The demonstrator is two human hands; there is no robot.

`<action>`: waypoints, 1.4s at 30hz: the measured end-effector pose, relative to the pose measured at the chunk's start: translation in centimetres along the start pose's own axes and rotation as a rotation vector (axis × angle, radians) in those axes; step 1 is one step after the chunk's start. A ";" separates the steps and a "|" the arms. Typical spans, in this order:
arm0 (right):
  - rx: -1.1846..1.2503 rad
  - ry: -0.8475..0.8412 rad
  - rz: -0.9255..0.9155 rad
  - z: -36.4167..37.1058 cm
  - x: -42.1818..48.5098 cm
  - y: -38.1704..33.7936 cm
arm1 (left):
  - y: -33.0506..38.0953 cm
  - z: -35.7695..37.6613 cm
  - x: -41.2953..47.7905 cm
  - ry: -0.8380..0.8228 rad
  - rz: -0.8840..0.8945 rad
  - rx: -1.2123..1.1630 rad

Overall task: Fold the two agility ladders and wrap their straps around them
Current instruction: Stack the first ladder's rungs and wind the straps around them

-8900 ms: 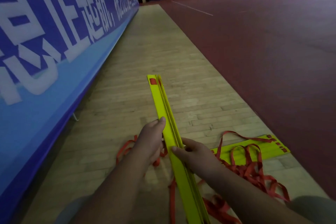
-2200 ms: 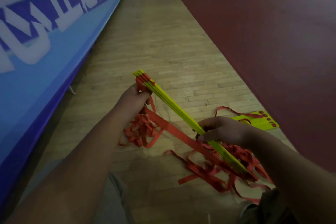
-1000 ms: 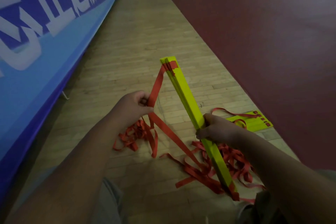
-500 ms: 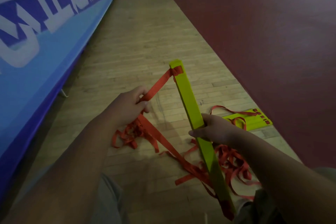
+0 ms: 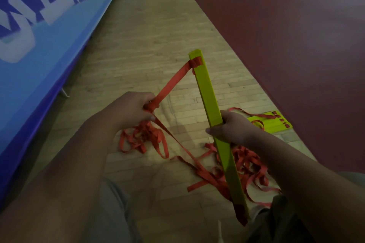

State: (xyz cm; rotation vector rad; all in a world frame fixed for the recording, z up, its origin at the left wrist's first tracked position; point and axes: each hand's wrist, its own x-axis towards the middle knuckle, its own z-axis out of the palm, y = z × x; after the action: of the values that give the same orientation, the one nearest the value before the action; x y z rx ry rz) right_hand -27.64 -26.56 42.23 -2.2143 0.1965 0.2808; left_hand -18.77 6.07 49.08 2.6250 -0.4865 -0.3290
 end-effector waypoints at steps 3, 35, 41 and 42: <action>-0.057 0.013 0.002 -0.1 0.0 -0.2 | -0.2 -0.2 0.1 0.030 -0.001 0.006; 0.635 0.015 0.278 -2.1 0.8 0.2 | -0.9 -0.2 0.6 0.145 -0.078 -0.028; 0.710 -0.033 0.263 -2.2 0.7 0.0 | -1.3 0.2 1.0 0.138 -0.042 0.022; 0.727 -0.043 0.263 -2.2 0.6 -0.1 | -1.4 0.4 1.1 0.119 -0.046 0.041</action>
State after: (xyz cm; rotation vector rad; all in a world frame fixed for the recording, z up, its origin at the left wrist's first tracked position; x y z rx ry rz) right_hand -26.72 -28.31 43.46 -1.4602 0.4846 0.3355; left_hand -17.47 6.70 47.94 2.6797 -0.3970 -0.1774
